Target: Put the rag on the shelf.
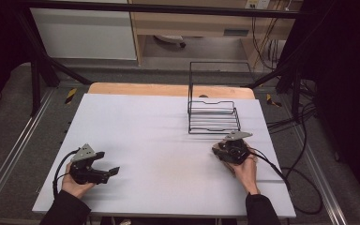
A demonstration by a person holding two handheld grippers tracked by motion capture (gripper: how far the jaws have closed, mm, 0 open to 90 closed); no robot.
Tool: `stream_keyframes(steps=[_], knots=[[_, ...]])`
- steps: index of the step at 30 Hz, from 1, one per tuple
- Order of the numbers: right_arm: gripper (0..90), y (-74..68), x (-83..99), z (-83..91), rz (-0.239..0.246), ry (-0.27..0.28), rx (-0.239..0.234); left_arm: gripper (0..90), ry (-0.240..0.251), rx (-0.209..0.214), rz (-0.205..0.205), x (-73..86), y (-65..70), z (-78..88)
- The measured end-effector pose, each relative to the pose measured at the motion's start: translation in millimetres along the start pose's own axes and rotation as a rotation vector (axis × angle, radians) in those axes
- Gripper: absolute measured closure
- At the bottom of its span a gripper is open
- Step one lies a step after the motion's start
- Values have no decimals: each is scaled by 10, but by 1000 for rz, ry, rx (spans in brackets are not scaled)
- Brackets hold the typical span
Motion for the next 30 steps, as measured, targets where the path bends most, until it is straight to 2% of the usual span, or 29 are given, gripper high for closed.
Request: stream_keyframes(steps=[7,8,9,12,16,20,26,27,28,30], knots=[[717,9,18,-61,31,-35,39,85,-3,3,-5,-1,13,-6],[739,11,17,-61,31,-35,41,87,-3,4,-4,0,14,-7],[803,15,18,-59,29,-35,48,87,-4,4,-4,1,15,-8],[842,23,11,-50,32,-30,58,89,-6,4,-8,2,15,-7],[851,21,-5,-18,22,-16,58,90,-7,5,-10,2,21,-9],[852,-30,-44,97,32,28,24,91,-10,5,-13,3,23,-10],[853,-167,-29,239,55,55,-46,91,-9,4,-14,-1,29,-9],[853,-167,-29,239,55,55,-46,91,-9,4,-14,-1,29,-9],[852,-237,-14,262,64,59,-76,92,-9,3,-15,-1,30,-10],[852,-314,-8,273,79,58,-97,91,-11,2,-16,-1,31,-11]])
Point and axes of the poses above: each handheld gripper's, and its own axes: z roughly backward along the jaws, x roughly out of its underside, y roughly to its right, the point moved 8 cm from there along -z, roughly forward along the jaws, and after that the axes turned 2 degrees about -x, right-handed, at the moved point
